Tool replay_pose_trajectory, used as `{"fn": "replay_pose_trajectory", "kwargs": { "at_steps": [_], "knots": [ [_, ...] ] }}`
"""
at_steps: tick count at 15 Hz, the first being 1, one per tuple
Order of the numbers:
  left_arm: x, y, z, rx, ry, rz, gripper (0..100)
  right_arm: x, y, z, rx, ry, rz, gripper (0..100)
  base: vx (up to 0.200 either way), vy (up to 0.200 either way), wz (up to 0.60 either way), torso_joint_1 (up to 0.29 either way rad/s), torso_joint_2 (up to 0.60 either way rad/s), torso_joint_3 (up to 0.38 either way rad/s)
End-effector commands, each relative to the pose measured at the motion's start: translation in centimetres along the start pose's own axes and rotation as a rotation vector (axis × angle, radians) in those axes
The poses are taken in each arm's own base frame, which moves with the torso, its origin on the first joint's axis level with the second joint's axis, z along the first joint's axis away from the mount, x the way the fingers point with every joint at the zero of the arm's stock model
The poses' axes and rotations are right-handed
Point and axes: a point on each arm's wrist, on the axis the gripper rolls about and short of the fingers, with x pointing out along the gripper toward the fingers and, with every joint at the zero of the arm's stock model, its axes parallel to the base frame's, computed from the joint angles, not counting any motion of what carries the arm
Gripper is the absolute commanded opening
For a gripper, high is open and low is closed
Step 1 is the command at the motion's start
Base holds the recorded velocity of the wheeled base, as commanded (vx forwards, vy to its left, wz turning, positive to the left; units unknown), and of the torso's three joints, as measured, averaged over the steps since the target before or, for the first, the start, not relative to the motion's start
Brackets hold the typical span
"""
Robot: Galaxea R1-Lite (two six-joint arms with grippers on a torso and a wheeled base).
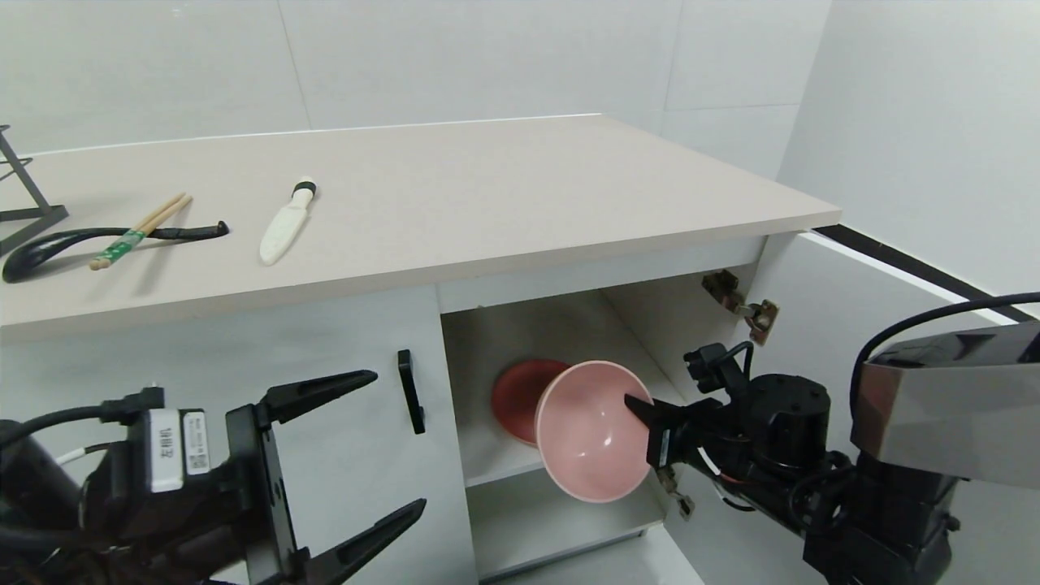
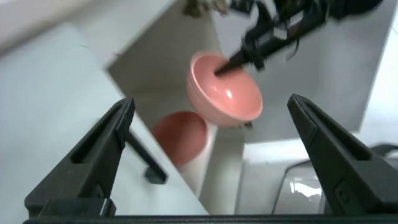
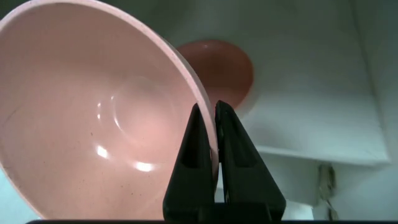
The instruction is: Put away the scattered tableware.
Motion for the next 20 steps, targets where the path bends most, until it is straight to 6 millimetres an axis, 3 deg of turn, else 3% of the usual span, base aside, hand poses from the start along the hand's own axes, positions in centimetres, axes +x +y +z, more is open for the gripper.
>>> {"fn": "replay_pose_trajectory", "kwargs": {
  "at_steps": [1,4,9,15,20],
  "knots": [
    [-2.8,-1.0,1.9,-0.013,-0.013,0.02,100,2.3,-1.2,-1.3,0.006,0.009,-0.014,0,0.0,0.0,0.0,0.0,0.0,0.0],
    [-6.3,-3.1,2.8,-0.173,0.019,0.002,100,3.8,-1.7,-1.0,0.007,-0.028,-0.013,0,0.0,0.0,0.0,0.0,0.0,0.0],
    [-6.2,-2.6,3.1,-0.202,0.014,0.038,100,6.6,-2.2,-2.1,0.008,-0.052,-0.008,0,0.0,0.0,0.0,0.0,0.0,0.0],
    [-6.5,-2.6,3.0,-0.194,0.019,0.052,100,10.3,-2.2,-1.9,0.005,-0.078,0.009,0,0.0,0.0,0.0,0.0,0.0,0.0],
    [-6.4,-2.7,2.8,-0.201,0.029,0.048,100,11.1,-2.3,-1.8,0.007,-0.064,0.004,0,0.0,0.0,0.0,0.0,0.0,0.0]
  ]
}}
